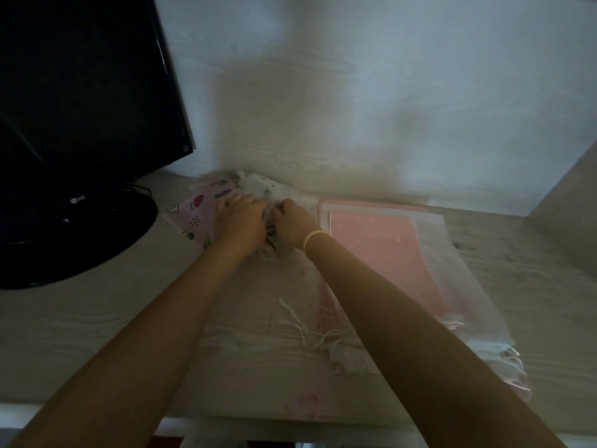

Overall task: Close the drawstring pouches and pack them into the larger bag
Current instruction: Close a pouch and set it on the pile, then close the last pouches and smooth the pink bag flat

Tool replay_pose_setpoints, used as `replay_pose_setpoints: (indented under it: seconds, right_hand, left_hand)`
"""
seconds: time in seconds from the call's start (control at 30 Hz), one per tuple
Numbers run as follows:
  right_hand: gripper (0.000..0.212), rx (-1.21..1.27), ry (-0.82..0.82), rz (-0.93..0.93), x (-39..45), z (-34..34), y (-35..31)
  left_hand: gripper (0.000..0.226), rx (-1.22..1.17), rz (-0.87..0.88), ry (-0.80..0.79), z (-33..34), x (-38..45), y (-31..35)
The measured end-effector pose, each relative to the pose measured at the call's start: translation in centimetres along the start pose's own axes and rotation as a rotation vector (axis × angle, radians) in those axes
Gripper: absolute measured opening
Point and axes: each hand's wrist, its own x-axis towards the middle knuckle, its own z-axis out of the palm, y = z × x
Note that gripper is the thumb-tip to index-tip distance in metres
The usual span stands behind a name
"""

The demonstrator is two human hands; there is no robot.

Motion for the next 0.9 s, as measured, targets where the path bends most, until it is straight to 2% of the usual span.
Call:
replay_pose_setpoints:
  seconds: [0.1, 0.3, 0.37, 0.43, 0.5, 0.53, 0.6, 0.7, 0.73, 0.9]
  right_hand:
    - [0.041, -0.083, -0.177, 0.031, 0.1, 0.3, 0.5]
    - [0.041, -0.238, -0.311, -0.062, -2.3, -2.9, 1.0]
    - [0.045, -0.298, -0.32, -0.076, -3.3, -4.4, 1.9]
    - [0.046, -0.366, -0.306, -0.08, -4.3, -5.5, 3.1]
    - [0.048, -0.46, -0.302, -0.057, -5.4, -6.4, 4.8]
    - [0.05, -0.511, -0.302, -0.029, -6.1, -6.7, 5.6]
    - [0.052, -0.561, -0.298, 0.023, -7.6, -7.4, 6.9]
    - [0.05, -0.554, -0.293, 0.087, -9.7, -8.4, 8.2]
    - [0.049, -0.542, -0.276, 0.096, -10.6, -8.8, 9.0]
    - [0.036, -0.459, -0.174, 0.097, -13.1, -8.5, 12.9]
  left_hand:
    - [0.033, 0.072, -0.012, -0.154, 0.5, 0.2, 0.1]
    - [0.035, 0.105, -0.058, -0.238, -0.2, 0.5, 1.1]
    - [0.041, 0.076, -0.033, -0.125, -0.7, 0.1, 1.4]
    - [0.046, -0.01, -0.013, 0.081, -2.2, -0.6, 2.7]
    - [0.043, -0.114, 0.059, 0.24, -4.0, -1.4, 5.5]
    - [0.036, -0.172, 0.107, 0.258, -4.7, -2.1, 7.2]
    - [0.021, -0.303, 0.151, 0.137, -5.7, -3.4, 10.1]
    - [0.019, -0.344, 0.142, -0.257, -5.6, -5.2, 12.6]
    - [0.021, -0.331, 0.157, -0.342, -5.5, -5.8, 13.3]
    - [0.036, -0.457, 0.141, -0.539, -5.0, -8.7, 13.5]
